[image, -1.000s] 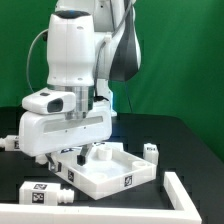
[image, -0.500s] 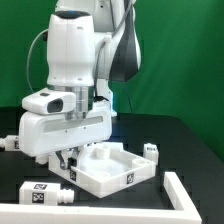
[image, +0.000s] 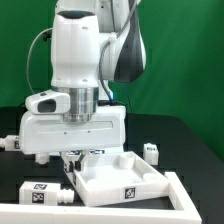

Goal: Assemble one leg

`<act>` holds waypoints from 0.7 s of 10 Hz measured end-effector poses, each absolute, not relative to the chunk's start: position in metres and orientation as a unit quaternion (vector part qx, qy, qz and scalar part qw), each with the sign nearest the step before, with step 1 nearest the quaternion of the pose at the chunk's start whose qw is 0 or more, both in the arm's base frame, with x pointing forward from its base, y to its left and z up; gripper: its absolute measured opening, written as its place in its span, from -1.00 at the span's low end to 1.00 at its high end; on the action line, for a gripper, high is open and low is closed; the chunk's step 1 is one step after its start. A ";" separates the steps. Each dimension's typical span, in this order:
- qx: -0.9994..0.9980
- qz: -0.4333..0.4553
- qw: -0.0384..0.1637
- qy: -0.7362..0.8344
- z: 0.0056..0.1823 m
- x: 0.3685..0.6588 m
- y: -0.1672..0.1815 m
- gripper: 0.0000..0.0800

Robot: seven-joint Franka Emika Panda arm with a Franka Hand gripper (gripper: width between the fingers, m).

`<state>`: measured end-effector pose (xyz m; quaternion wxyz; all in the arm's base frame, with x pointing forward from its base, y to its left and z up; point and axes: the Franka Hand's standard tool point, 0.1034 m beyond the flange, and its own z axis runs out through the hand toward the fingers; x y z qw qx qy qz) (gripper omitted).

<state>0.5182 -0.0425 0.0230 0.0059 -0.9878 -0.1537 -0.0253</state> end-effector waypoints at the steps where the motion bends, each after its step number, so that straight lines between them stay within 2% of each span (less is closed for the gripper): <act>1: -0.992 -0.003 0.024 -0.126 0.023 0.520 -0.045 -0.87; 6: -0.993 -0.018 0.021 -0.115 0.023 0.524 -0.049 -0.87; 7: -0.997 -0.019 0.022 -0.071 0.024 0.528 -0.042 -0.87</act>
Offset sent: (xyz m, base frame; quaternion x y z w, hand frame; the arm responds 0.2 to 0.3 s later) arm 0.0000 0.0000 0.0000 0.0000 0.0000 0.0000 1.0000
